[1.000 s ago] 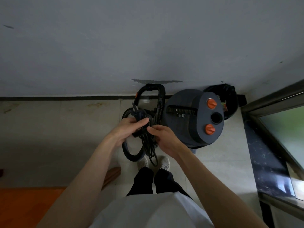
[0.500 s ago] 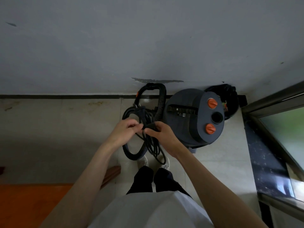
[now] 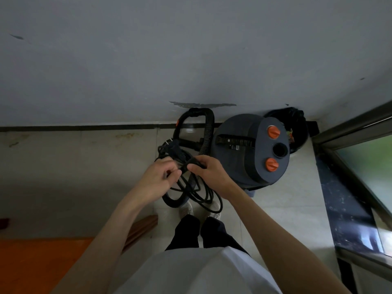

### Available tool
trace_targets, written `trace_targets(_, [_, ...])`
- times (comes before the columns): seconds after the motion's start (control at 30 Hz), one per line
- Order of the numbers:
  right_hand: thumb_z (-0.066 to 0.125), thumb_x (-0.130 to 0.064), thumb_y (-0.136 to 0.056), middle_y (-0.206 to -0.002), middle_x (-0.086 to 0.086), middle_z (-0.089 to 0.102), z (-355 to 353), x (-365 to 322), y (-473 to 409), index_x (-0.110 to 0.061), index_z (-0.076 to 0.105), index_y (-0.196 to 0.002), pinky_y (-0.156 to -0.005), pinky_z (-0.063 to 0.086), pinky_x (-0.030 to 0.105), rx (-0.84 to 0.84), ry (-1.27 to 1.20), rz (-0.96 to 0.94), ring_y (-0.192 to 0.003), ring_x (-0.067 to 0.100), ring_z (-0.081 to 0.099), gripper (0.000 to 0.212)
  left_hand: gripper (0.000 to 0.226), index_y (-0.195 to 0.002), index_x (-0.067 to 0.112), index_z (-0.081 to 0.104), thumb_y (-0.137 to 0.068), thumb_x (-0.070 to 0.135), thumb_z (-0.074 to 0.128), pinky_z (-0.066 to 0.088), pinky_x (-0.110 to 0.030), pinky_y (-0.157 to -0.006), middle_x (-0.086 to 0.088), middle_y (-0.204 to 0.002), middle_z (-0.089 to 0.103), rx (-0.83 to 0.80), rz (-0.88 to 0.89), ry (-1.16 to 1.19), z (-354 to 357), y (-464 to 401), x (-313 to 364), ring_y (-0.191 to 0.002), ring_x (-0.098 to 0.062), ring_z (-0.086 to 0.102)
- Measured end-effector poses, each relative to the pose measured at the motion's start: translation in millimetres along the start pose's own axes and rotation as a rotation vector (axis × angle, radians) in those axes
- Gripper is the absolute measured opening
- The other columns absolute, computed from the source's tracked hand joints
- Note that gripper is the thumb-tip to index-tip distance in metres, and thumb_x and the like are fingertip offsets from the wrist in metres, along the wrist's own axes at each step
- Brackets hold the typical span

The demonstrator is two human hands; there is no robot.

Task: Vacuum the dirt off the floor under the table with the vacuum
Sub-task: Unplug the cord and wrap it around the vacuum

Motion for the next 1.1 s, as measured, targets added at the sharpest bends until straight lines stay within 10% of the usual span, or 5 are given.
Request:
trace_targets(0.37, [0.064,-0.024,-0.09,-0.086,-0.009,0.062,-16.7,-10.6,3.6,-0.018,0.064,-0.104,-0.072,0.045,0.017,0.057,0.086,-0.122,-0.08,0.005,0.059,0.016,0.025,-0.066,0.024,0.056,-0.091,0.022,0.057,0.016,-0.023,-0.105,0.025,-0.119,0.049,0.013,0.237,-0.134,-6.7,-18.5,32.2,-0.125,0.006,0.021])
trace_targets(0.6, [0.064,-0.017,-0.089,-0.089,-0.012,0.059,-13.2,-19.0,15.6,-0.017,0.065,-0.113,-0.073,0.045,0.015,0.015,0.218,-0.203,-0.082,0.004,0.057,0.024,0.022,-0.067,0.033,0.065,-0.088,0.025,0.061,0.037,-0.037,-0.103,0.019,-0.086,0.065,0.055,0.063,0.203,-6.0,-31.0,20.6,-0.084,0.01,0.057])
trace_targets(0.93, [0.066,-0.013,-0.087,-0.093,0.0,0.064,-19.3,-7.7,19.3,-0.013,0.065,-0.11,-0.079,0.049,0.029,-0.011,0.212,-0.16,-0.087,0.018,0.061,0.023,0.016,-0.085,0.028,0.069,-0.087,0.015,0.062,0.037,-0.025,-0.1,0.015,-0.1,0.062,-0.203,0.002,0.26,9.1,-26.7,18.8,-0.096,0.003,0.056])
trace_targets(1.1, [0.068,-0.014,-0.086,-0.091,-0.009,0.062,-18.4,-4.1,20.1,-0.013,0.065,-0.113,-0.075,0.045,0.014,-0.019,0.228,-0.147,-0.084,0.005,0.059,0.028,0.025,-0.082,0.034,0.068,-0.086,0.009,0.063,0.04,-0.023,-0.095,0.015,-0.096,0.064,-0.099,0.015,0.262,8.9,-22.4,15.7,-0.093,0.004,0.058])
Point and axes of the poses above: each hand's wrist, its own y-axis away from the middle knuckle, its own z-axis out of the palm, x = y × z, the point moved 7 cm from there along -y, towards the middle knuckle
